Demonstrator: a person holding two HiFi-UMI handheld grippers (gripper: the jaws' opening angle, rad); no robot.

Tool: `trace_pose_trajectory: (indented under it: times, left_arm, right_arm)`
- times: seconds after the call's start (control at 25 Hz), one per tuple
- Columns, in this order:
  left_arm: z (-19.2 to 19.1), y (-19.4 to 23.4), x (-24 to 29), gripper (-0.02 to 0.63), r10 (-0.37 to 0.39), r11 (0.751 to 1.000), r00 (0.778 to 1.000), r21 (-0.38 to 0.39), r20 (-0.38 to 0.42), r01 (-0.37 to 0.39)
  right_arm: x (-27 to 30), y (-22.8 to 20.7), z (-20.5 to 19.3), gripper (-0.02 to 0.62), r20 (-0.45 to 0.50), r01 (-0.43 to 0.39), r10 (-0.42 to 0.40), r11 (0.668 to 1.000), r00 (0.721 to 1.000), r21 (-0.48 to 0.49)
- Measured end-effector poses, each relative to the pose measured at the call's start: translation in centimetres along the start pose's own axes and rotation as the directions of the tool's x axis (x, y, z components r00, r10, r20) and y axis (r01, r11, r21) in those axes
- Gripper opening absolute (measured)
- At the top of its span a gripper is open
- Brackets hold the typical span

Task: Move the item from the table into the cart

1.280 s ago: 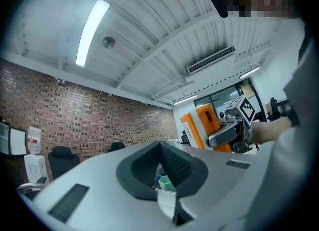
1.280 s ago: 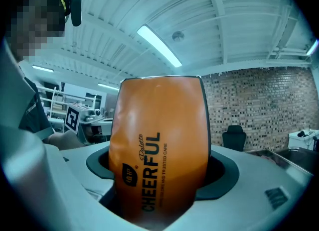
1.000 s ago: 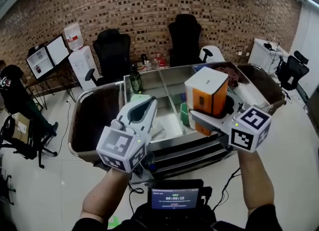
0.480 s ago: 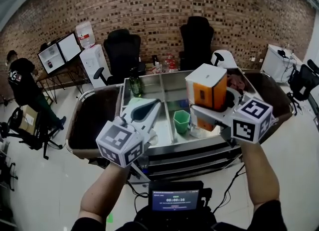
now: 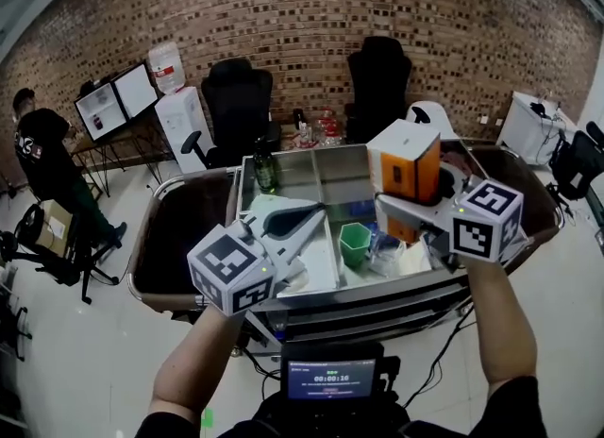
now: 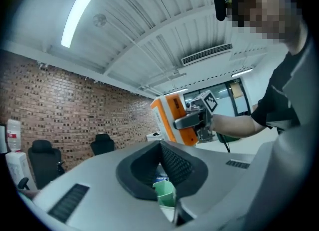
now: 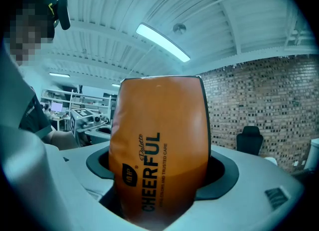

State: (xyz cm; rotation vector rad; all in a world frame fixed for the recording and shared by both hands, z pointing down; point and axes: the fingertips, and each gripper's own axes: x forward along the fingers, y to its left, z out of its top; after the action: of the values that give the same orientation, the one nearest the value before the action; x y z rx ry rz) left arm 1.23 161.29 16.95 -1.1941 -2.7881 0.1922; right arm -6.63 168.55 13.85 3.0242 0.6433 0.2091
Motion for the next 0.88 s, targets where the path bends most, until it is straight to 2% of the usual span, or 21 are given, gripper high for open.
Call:
trace_pose_trajectory:
  times: [0.24, 0.4, 0.56, 0.72, 0.8, 0.88]
  left_arm:
    - [-0.9, 0.7, -1.3, 0.008, -0.157, 0.987, 0.988, 0.035, -0.011, 0.157]
    - [-2.0, 4.0, 0.2, 0.008, -0.26, 0.965, 0.965, 0.013, -0.032, 0.261]
    - [-2.7, 5.6, 0.9, 0.008, -0.29, 0.955, 0.957, -0.05, 0.029, 0.291]
    - [-3.3, 4.9, 1.2, 0.008, -0.304, 0.952, 0.952, -0.033, 0.041, 0.306]
    - [-3.9, 5.2, 1.7, 0.008, -0.271, 0.96, 0.961, -0.053, 0.055, 0.274]
    - [-4.6, 6.1, 2.4, 0.008, -0.213, 0.972, 0.975, -0.083, 0.066, 0.218]
  right_arm:
    - [3.7, -2.3, 0.7, 0.402, -0.071, -0.017, 0.015, 0.999, 0.997, -0.036]
    - [8.7, -7.4, 0.9, 0.402, -0.152, -0.042, 0.031, 0.997, 0.988, -0.068]
    - [12.4, -10.4, 0.2, 0.403, -0.231, -0.097, 0.071, 0.99, 0.97, -0.102]
    - [15.2, -12.5, -0.9, 0.402, -0.314, -0.185, 0.134, 0.972, 0.94, -0.141]
    - [16.4, -13.7, -1.4, 0.402, -0.34, -0.217, 0.158, 0.966, 0.927, -0.143]
    - [17.9, -14.6, -2.6, 0.402, -0.385, -0.264, 0.192, 0.954, 0.903, -0.141]
